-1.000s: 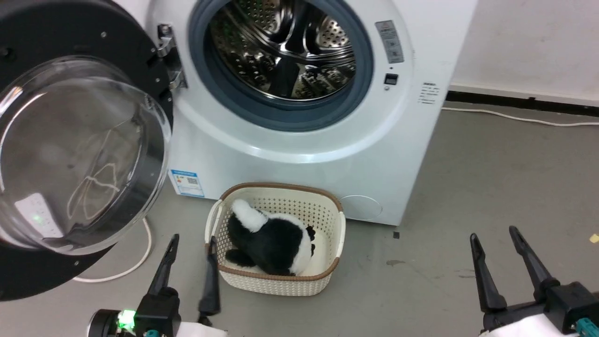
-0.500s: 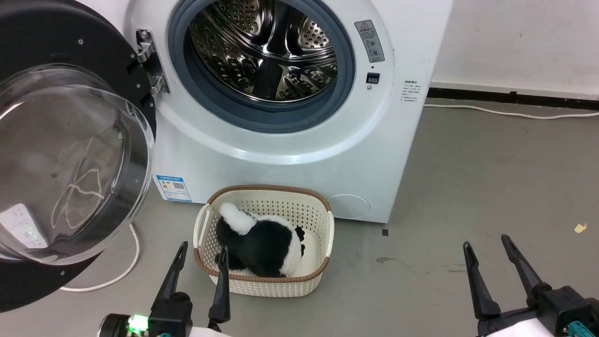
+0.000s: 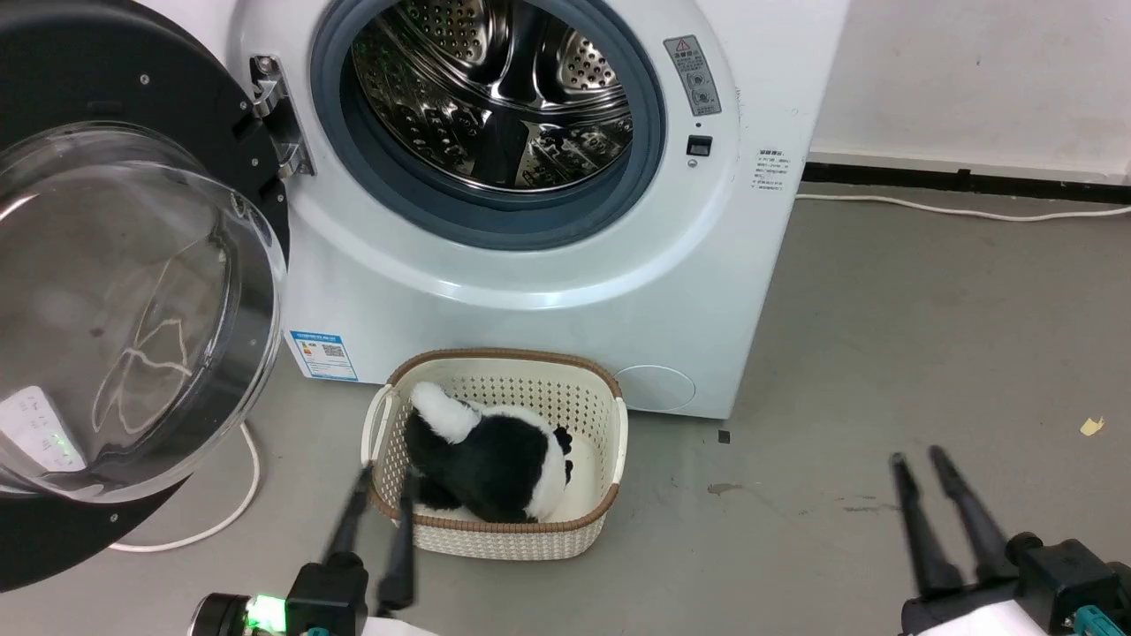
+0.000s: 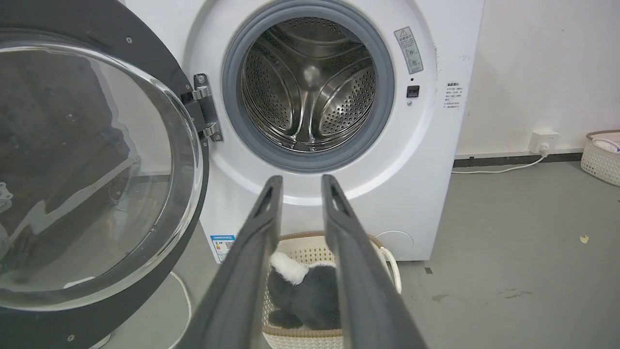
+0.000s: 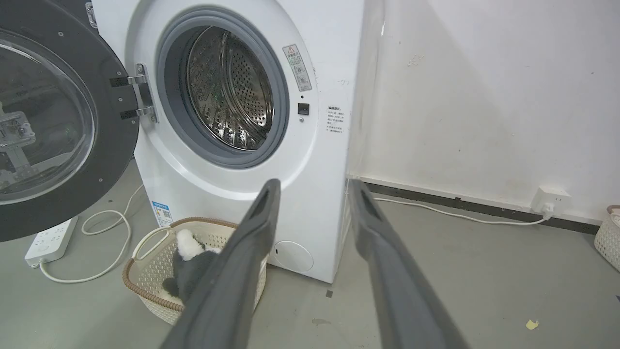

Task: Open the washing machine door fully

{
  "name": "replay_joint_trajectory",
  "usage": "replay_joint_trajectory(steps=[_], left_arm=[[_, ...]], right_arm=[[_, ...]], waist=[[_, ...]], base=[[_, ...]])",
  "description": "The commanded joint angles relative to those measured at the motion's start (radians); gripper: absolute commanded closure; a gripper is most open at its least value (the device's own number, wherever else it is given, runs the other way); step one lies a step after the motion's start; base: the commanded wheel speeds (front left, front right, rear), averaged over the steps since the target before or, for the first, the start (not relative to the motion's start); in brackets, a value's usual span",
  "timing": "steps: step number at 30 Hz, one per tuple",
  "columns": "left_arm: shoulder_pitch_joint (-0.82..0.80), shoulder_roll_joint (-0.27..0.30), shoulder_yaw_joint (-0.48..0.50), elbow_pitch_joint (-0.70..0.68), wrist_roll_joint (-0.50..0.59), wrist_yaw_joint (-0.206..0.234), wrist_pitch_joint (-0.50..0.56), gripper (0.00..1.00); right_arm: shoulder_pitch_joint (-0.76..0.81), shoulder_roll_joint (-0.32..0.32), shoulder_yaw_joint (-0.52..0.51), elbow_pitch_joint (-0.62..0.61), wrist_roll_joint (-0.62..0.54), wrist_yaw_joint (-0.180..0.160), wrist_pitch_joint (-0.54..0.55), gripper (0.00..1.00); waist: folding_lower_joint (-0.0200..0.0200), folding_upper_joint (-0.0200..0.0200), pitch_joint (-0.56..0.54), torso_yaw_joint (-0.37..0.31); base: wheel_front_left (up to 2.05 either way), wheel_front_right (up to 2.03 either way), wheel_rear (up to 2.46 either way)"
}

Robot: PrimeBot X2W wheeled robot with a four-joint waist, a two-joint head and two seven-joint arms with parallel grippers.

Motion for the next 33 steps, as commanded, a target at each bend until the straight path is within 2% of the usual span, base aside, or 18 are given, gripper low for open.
replay_joint_trajectory(steps=[1, 33], left_arm=[[0.000, 0.000, 0.000, 0.000, 0.000, 0.000, 0.000, 1.00], [-0.015, -0.009, 0.042, -0.010, 0.001, -0.029, 0.067, 1.00]], right_arm=[[0.000, 0.000, 0.000, 0.000, 0.000, 0.000, 0.000, 1.00], [-0.016, 0.001, 0.015, -0.007, -0.005, 0.000, 0.068, 1.00]], waist=[[0.0000, 0.0000, 0.000, 0.000], [0.0000, 0.0000, 0.001, 0.000]], base=[[0.00, 0.00, 0.00], [0.00, 0.00, 0.00]])
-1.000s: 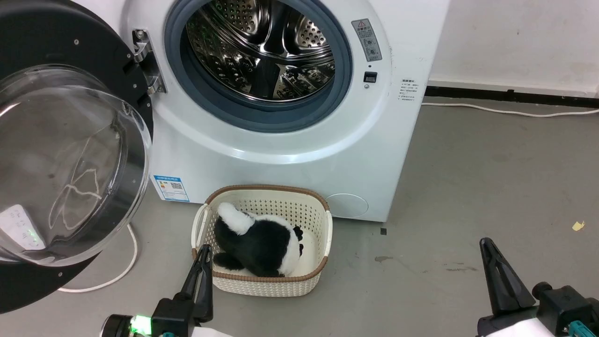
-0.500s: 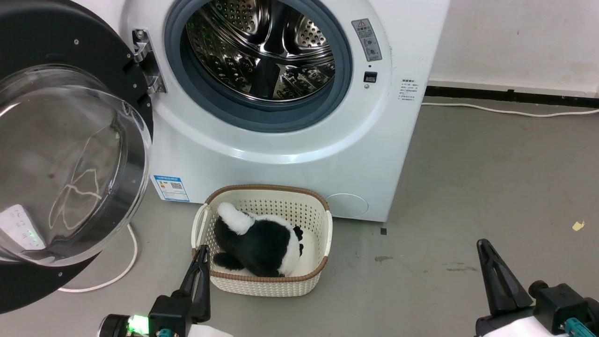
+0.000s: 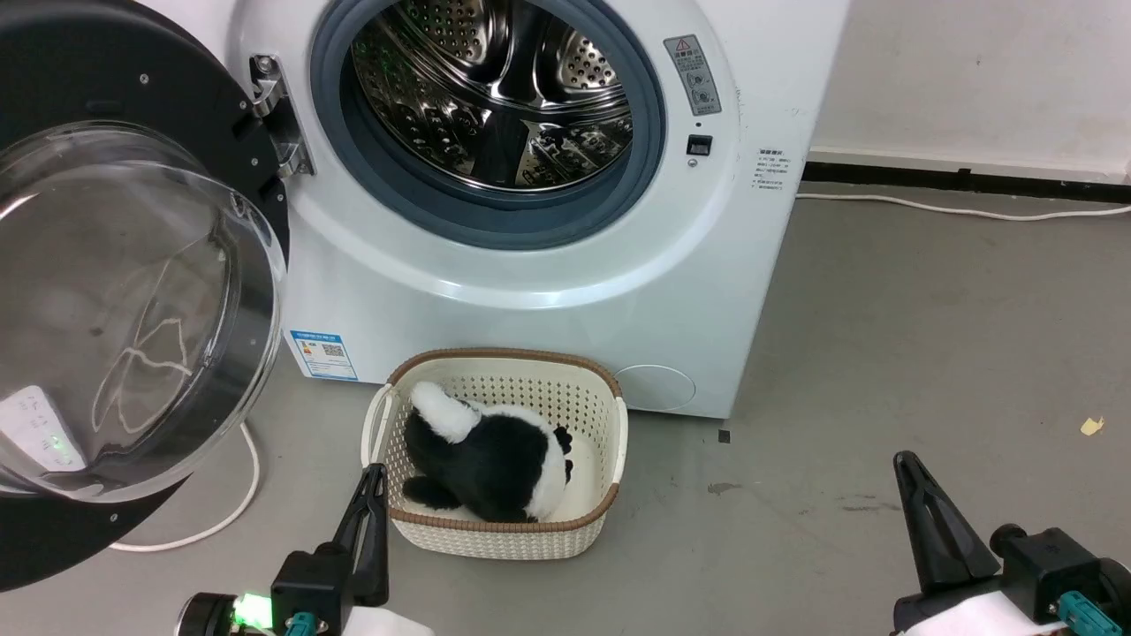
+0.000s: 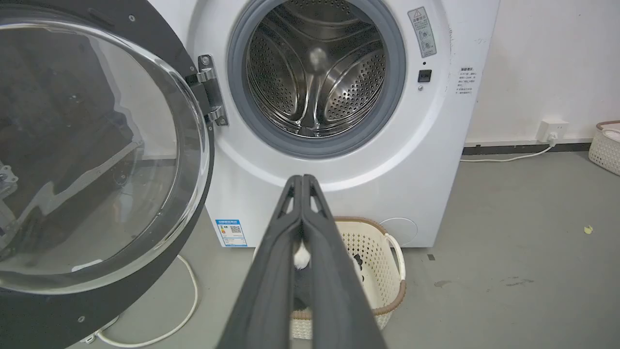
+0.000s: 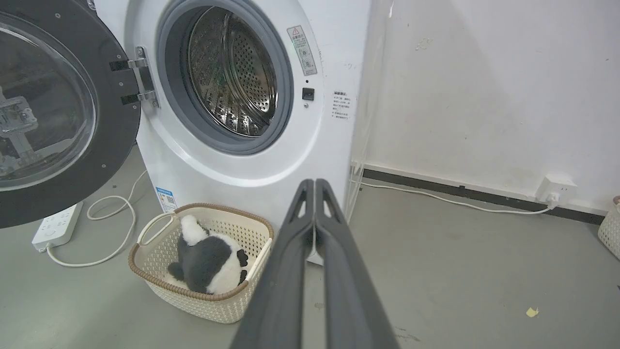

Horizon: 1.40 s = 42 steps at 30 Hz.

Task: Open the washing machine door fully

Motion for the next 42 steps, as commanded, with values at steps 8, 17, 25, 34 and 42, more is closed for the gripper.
replay_joint_trajectory(steps=[8, 17, 25, 34, 42], left_arm=[[-0.018, -0.005, 0.014, -0.007, 0.001, -0.011, 0.022, 1.00], [-0.023, -0.008, 0.025, -0.010, 0.001, -0.019, 0.041, 1.00], [-0.028, -0.010, 0.039, -0.013, 0.002, -0.029, 0.063, 1.00], [-0.032, -0.012, 0.051, -0.016, 0.002, -0.037, 0.082, 1.00], [-0.036, -0.015, 0.063, -0.019, 0.002, -0.046, 0.102, 1.00]], right_arm=[[-0.015, 0.002, 0.007, -0.007, -0.005, 0.000, 0.024, 1.00], [-0.019, 0.002, 0.011, -0.009, -0.006, 0.000, 0.042, 1.00], [-0.025, 0.002, 0.016, -0.011, -0.008, 0.000, 0.065, 1.00], [-0.029, 0.003, 0.021, -0.013, -0.009, 0.000, 0.083, 1.00], [-0.034, 0.003, 0.025, -0.016, -0.011, 0.001, 0.104, 1.00]], waist=[[0.0000, 0.0000, 0.000, 0.000], [0.0000, 0.0000, 0.000, 0.000], [0.0000, 0.0000, 0.001, 0.000], [0.0000, 0.0000, 0.001, 0.000], [0.0000, 0.0000, 0.001, 0.000]], base=[[0.00, 0.00, 0.00], [0.00, 0.00, 0.00], [0.00, 0.00, 0.00], [0.00, 0.00, 0.00], [0.00, 0.00, 0.00]])
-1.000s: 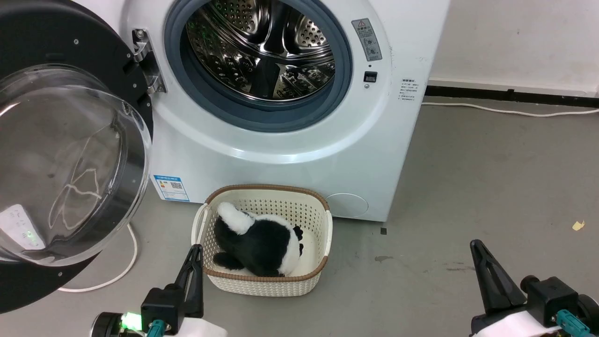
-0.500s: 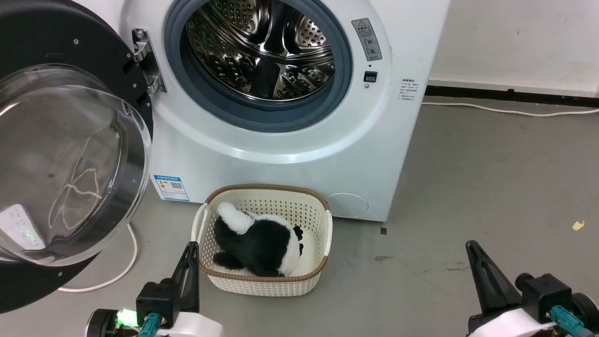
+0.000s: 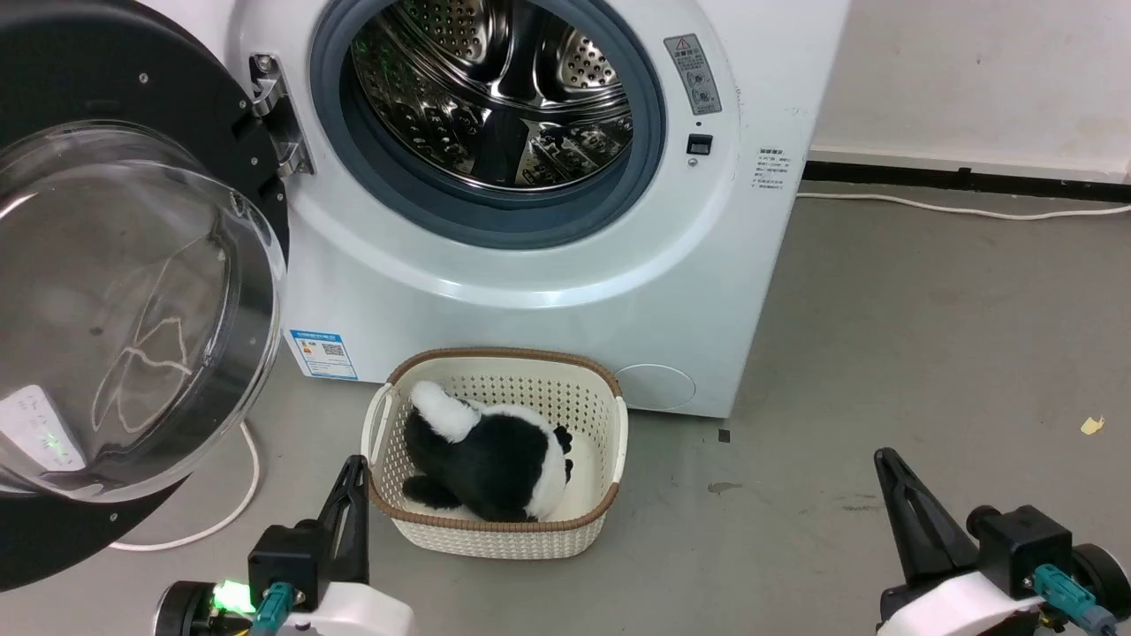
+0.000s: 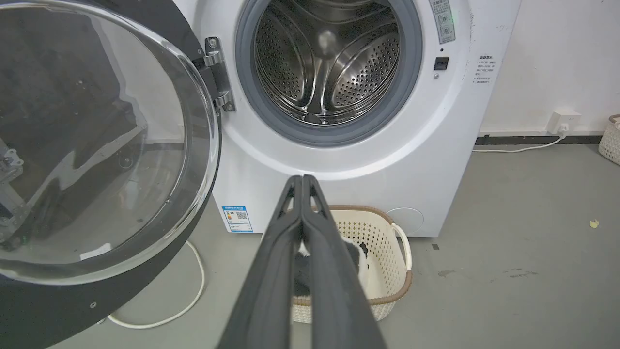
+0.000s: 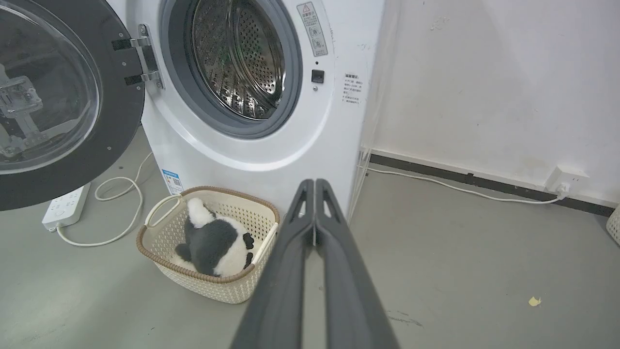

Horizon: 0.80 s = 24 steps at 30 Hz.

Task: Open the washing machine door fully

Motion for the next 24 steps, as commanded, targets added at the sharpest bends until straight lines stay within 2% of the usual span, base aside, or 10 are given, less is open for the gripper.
replay_joint_trajectory(steps=[1, 24], left_arm=[[-0.017, -0.006, 0.005, -0.005, 0.002, -0.005, 0.008, 1.00], [-0.027, -0.012, 0.034, -0.012, 0.003, -0.026, 0.055, 1.00]], right_arm=[[-0.013, 0.003, 0.003, -0.007, -0.009, 0.001, 0.009, 1.00], [-0.024, 0.004, 0.013, -0.012, -0.012, 0.001, 0.056, 1.00]], waist=[[0.0000, 0.0000, 0.000, 0.000], [0.0000, 0.0000, 0.001, 0.000]], base=[[0.00, 0.00, 0.00], [0.00, 0.00, 0.00]])
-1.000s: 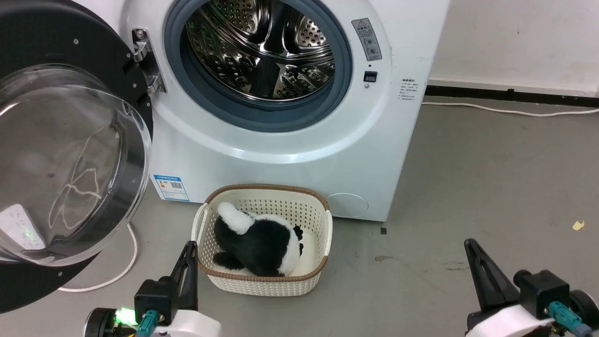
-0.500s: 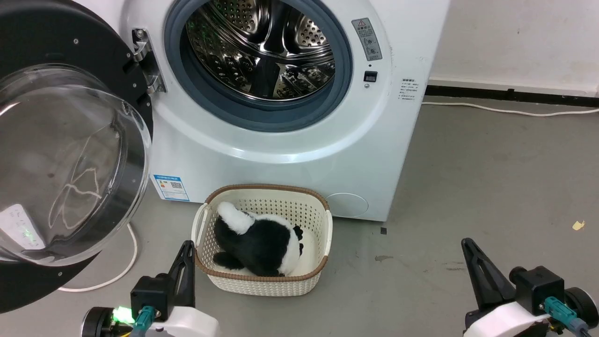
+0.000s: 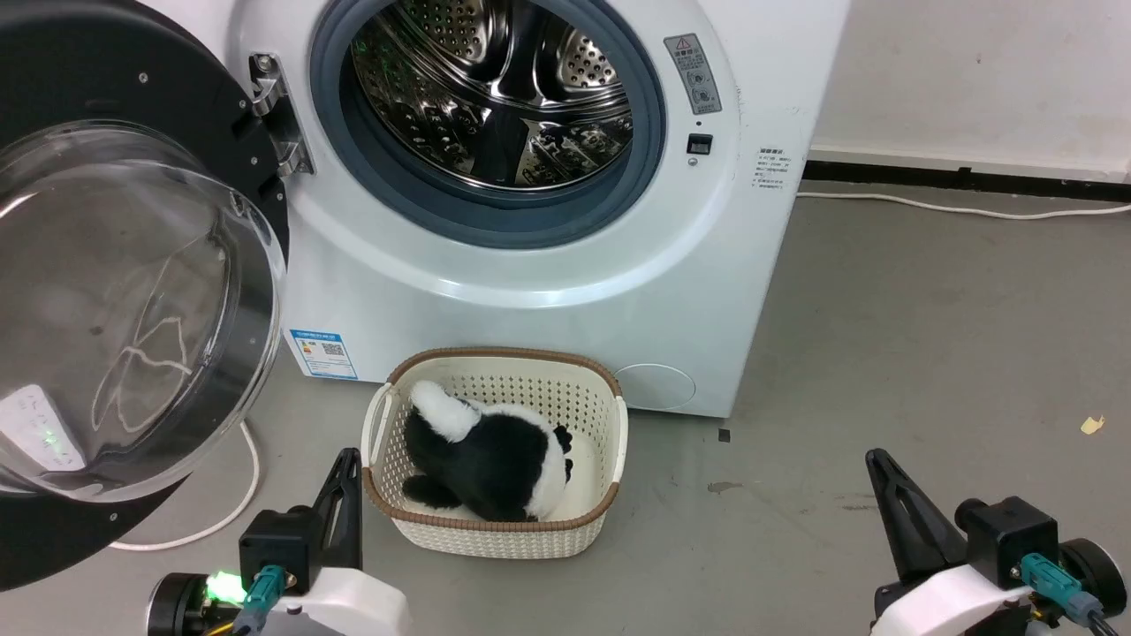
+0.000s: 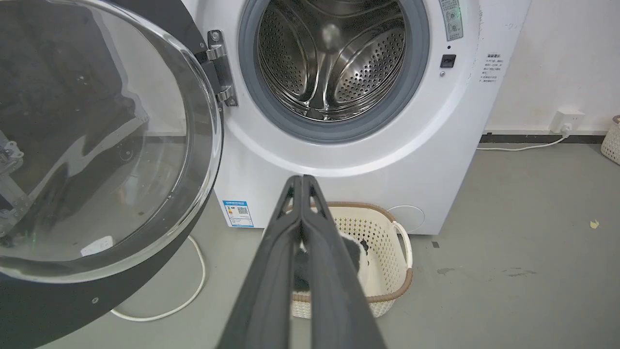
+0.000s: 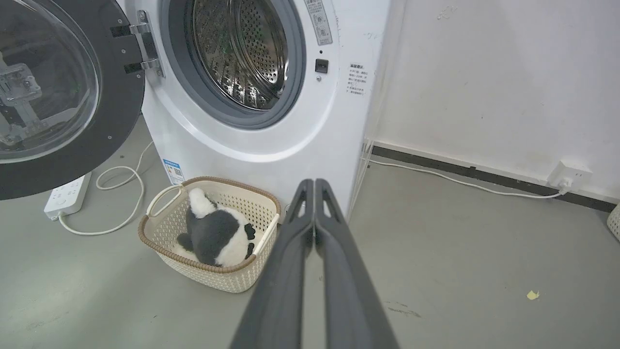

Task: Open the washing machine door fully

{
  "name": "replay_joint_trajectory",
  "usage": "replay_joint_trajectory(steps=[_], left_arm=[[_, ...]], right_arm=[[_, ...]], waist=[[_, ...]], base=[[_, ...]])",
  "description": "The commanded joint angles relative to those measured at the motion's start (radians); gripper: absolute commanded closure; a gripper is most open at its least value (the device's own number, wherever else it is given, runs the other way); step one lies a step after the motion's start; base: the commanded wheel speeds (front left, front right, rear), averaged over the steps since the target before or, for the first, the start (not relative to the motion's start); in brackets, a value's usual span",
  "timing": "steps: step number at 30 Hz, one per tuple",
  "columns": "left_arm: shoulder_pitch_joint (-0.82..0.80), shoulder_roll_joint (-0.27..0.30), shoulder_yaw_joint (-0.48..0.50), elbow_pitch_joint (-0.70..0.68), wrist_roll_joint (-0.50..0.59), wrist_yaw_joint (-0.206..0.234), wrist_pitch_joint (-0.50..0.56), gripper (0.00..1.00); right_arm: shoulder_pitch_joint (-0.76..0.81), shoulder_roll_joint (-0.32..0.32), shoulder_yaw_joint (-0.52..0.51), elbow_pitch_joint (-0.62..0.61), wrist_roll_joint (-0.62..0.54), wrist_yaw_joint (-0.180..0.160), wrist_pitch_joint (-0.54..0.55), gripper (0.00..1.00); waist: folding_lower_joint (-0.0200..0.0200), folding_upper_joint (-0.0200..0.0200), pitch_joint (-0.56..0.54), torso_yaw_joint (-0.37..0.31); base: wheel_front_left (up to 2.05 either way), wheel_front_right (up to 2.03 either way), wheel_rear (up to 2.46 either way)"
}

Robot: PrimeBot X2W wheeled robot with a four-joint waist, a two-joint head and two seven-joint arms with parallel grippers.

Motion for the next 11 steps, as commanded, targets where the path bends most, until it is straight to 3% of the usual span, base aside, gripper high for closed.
replay_joint_trajectory(steps=[1, 11], left_arm=[[-0.012, 0.001, 0.005, -0.003, 0.003, -0.005, 0.005, 1.00], [-0.016, -0.002, 0.018, -0.006, 0.003, -0.014, 0.026, 1.00]], right_arm=[[-0.017, 0.004, 0.003, -0.006, -0.005, 0.001, 0.006, 1.00], [-0.022, 0.004, 0.008, -0.008, -0.007, 0.001, 0.027, 1.00]], waist=[[-0.0001, -0.0001, 0.000, 0.000], [-0.0001, -0.0001, 0.000, 0.000]], base=[[0.00, 0.00, 0.00], [0.00, 0.00, 0.00]])
